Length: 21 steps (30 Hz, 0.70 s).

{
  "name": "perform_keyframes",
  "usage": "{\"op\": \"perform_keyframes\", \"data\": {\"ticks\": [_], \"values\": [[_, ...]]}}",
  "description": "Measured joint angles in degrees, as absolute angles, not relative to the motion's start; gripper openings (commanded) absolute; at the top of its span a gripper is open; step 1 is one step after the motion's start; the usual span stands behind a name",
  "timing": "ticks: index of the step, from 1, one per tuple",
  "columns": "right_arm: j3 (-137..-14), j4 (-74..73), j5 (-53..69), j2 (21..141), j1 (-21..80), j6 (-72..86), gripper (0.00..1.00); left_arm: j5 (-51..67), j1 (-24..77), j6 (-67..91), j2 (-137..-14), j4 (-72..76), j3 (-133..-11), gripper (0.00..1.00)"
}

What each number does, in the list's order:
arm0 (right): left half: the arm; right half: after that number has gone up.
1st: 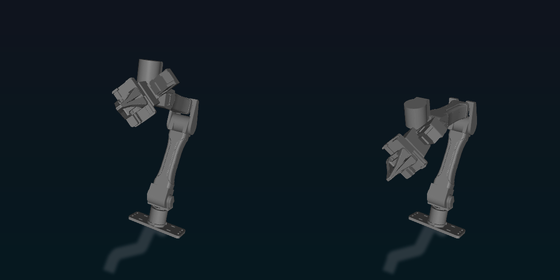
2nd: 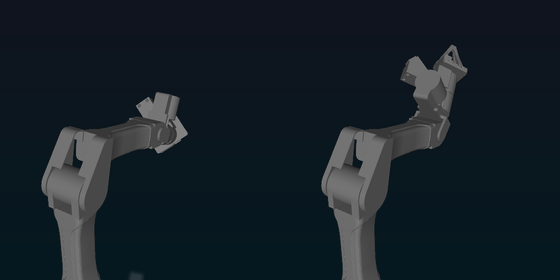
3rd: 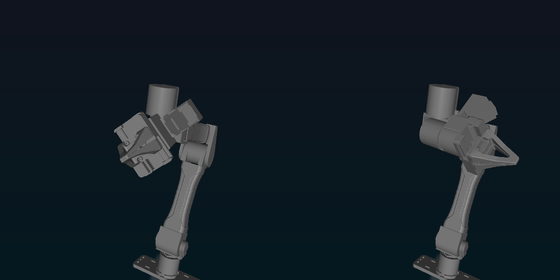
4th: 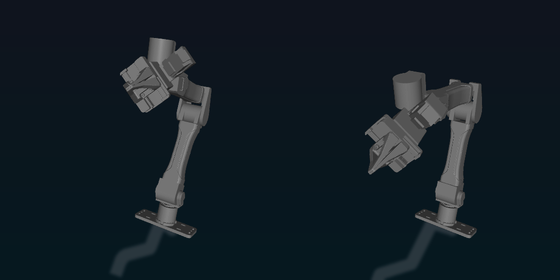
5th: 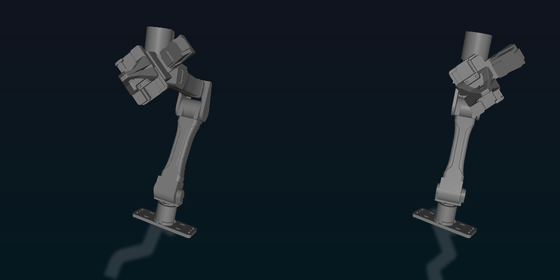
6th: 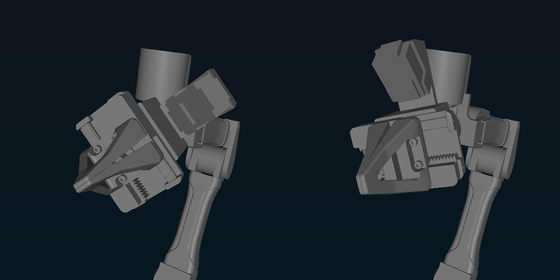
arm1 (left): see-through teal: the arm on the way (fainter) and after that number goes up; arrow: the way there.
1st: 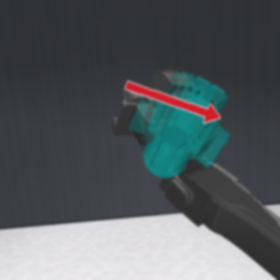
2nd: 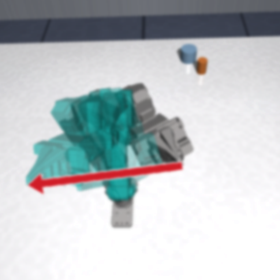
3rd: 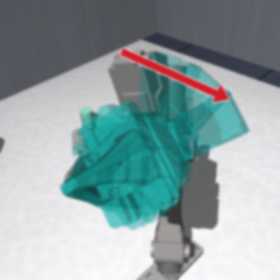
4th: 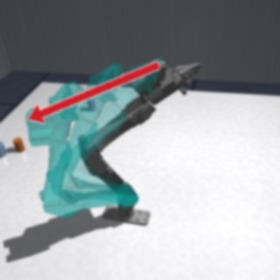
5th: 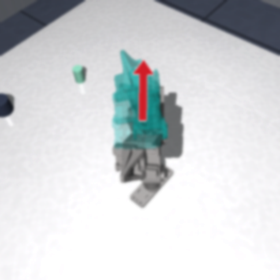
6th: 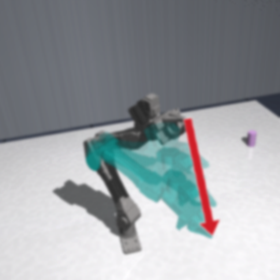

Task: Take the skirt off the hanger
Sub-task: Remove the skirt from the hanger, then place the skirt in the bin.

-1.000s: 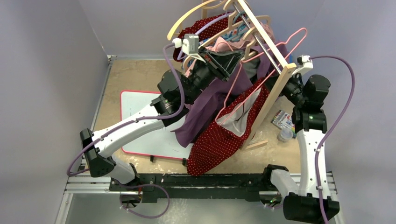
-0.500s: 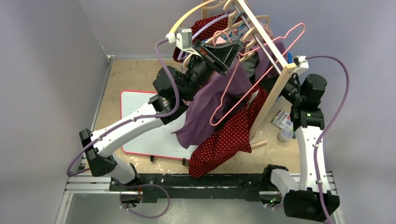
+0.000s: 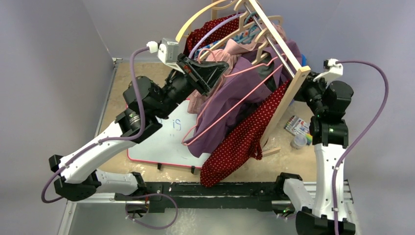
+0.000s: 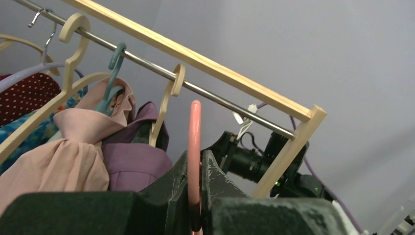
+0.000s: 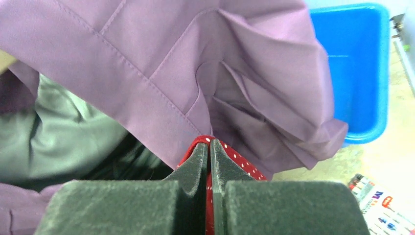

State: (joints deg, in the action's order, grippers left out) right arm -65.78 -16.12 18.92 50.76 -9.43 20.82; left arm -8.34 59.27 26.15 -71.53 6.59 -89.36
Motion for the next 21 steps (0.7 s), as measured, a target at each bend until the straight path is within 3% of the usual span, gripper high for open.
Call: {"op": "perform_keyframes", "data": {"ticks": [21], "values": [[-108.4, -32.0, 2.1, 60.4, -9.4, 9.8, 0.0, -15.8, 59.3, 18.4, -55.7, -9.5, -79.6, 0.0]]}}
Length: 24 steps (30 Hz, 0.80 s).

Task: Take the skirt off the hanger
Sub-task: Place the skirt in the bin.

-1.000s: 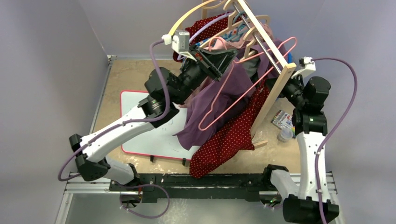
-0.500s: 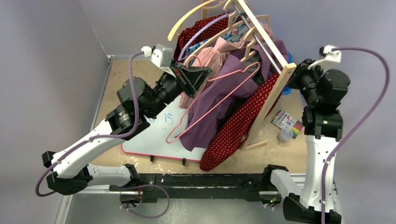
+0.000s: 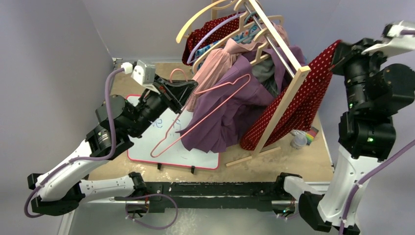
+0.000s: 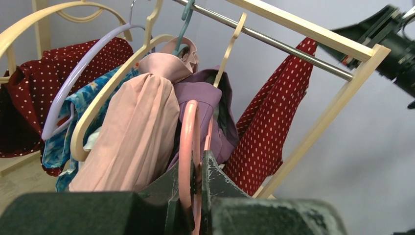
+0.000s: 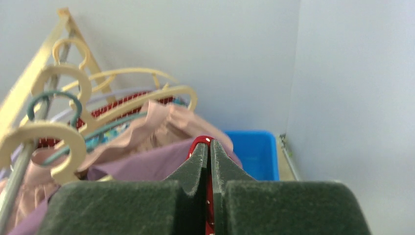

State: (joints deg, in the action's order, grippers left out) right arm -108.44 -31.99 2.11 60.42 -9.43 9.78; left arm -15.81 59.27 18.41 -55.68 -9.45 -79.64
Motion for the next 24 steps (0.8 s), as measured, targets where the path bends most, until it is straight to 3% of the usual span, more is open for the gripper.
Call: {"op": "perform_keyframes", "data": {"ticks": [7, 24], "values": [[-126.3, -31.7, -2.9, 68.6, -9.4, 9.3, 0.0, -15.9, 59.3, 18.4, -52.9, -11.3, -77.9, 0.0], [-129.6, -5.5, -5.4, 82.2, -9.4, 4.2, 0.0, -15.8, 59.3, 19.4, -50.0, -14.4, -77.5, 0.0]]}}
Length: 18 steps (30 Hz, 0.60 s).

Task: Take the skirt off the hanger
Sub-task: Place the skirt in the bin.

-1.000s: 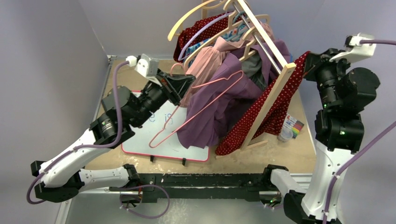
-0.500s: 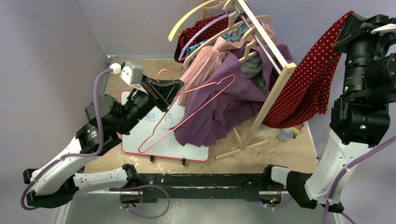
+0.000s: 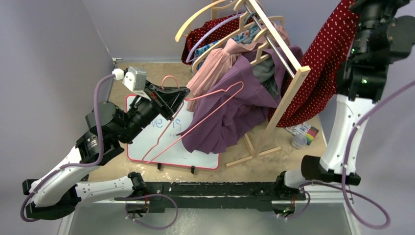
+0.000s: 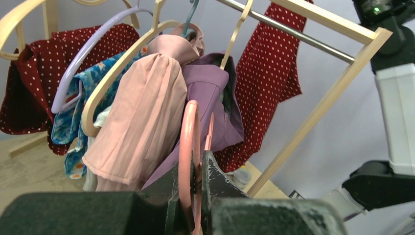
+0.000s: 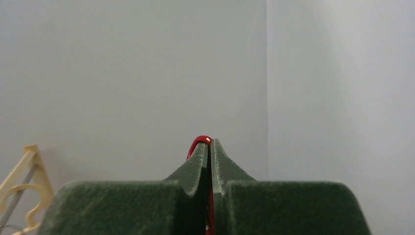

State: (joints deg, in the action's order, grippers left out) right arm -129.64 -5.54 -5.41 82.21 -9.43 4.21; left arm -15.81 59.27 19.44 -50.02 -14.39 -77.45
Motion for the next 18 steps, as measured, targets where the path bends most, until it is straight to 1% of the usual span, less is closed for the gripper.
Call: {"op": "perform_keyframes", "data": {"ticks": [4, 12, 16, 18], "values": [[-130.1, 1.9, -5.4, 88.0, -9.4, 2.3, 0.0, -16.0, 59.3, 20.0, -50.2, -15.3, -76.9, 0.0], [-146.1, 16.5, -3.0, 109.6, -9.4, 0.0, 0.0, -18.2, 59.3, 20.4, -50.3, -16.1, -76.9, 0.0], [-146.6, 22.1, -0.2, 117.4, -9.4, 1.1, 0.0, -19.0, 59.3, 20.5, -50.7, -16.1, -76.9, 0.0], [-144.8, 24.2, 1.1, 119.8, -9.4, 1.9, 0.0, -19.3, 59.3, 20.6, -51.1, -16.1, -76.9, 0.0]]}}
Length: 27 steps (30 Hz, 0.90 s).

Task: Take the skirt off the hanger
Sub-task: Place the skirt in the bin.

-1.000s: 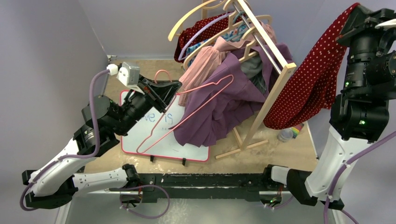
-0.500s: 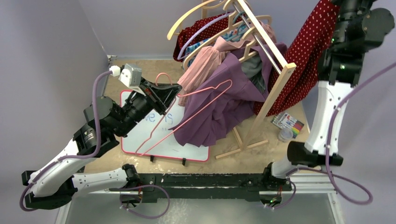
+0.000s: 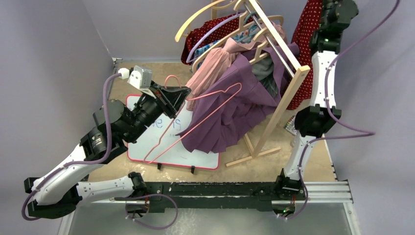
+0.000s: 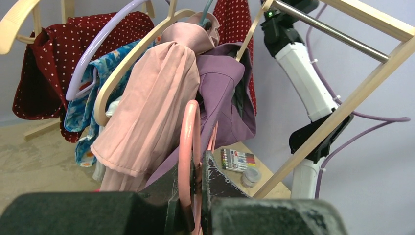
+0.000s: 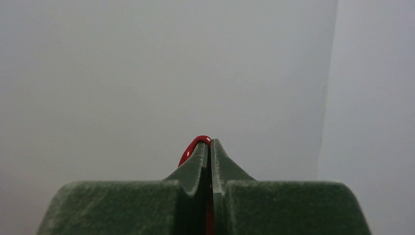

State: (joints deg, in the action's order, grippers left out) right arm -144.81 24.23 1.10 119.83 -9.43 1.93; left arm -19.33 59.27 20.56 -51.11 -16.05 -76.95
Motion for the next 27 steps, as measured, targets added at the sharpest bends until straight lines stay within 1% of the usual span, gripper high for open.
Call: {"op": "perform_keyframes", "data": {"ticks": [7, 14, 18, 22, 27], "values": [[-143.2, 24.5, 5.2, 129.2, -9.4, 4.7, 0.0, -19.8, 59.3, 20.6, -52.6, -16.3, -76.9, 0.0], [-143.2, 19.0, 10.5, 137.2, -9.4, 9.8, 0.0, -20.2, 59.3, 21.2, -52.5, -17.0, -76.9, 0.0], [-140.4, 16.6, 12.8, 137.6, -9.4, 12.1, 0.0, -20.3, 59.3, 21.7, -52.2, -17.4, -76.9, 0.0], [-141.8, 16.4, 14.5, 137.8, -9.4, 15.8, 0.0, -20.3, 59.3, 22.0, -52.1, -17.5, -76.9, 0.0], [-144.9, 23.0, 14.1, 137.4, -9.4, 23.1, 0.0, -20.3, 59.3, 22.0, -51.8, -17.9, -76.9, 0.0]]}}
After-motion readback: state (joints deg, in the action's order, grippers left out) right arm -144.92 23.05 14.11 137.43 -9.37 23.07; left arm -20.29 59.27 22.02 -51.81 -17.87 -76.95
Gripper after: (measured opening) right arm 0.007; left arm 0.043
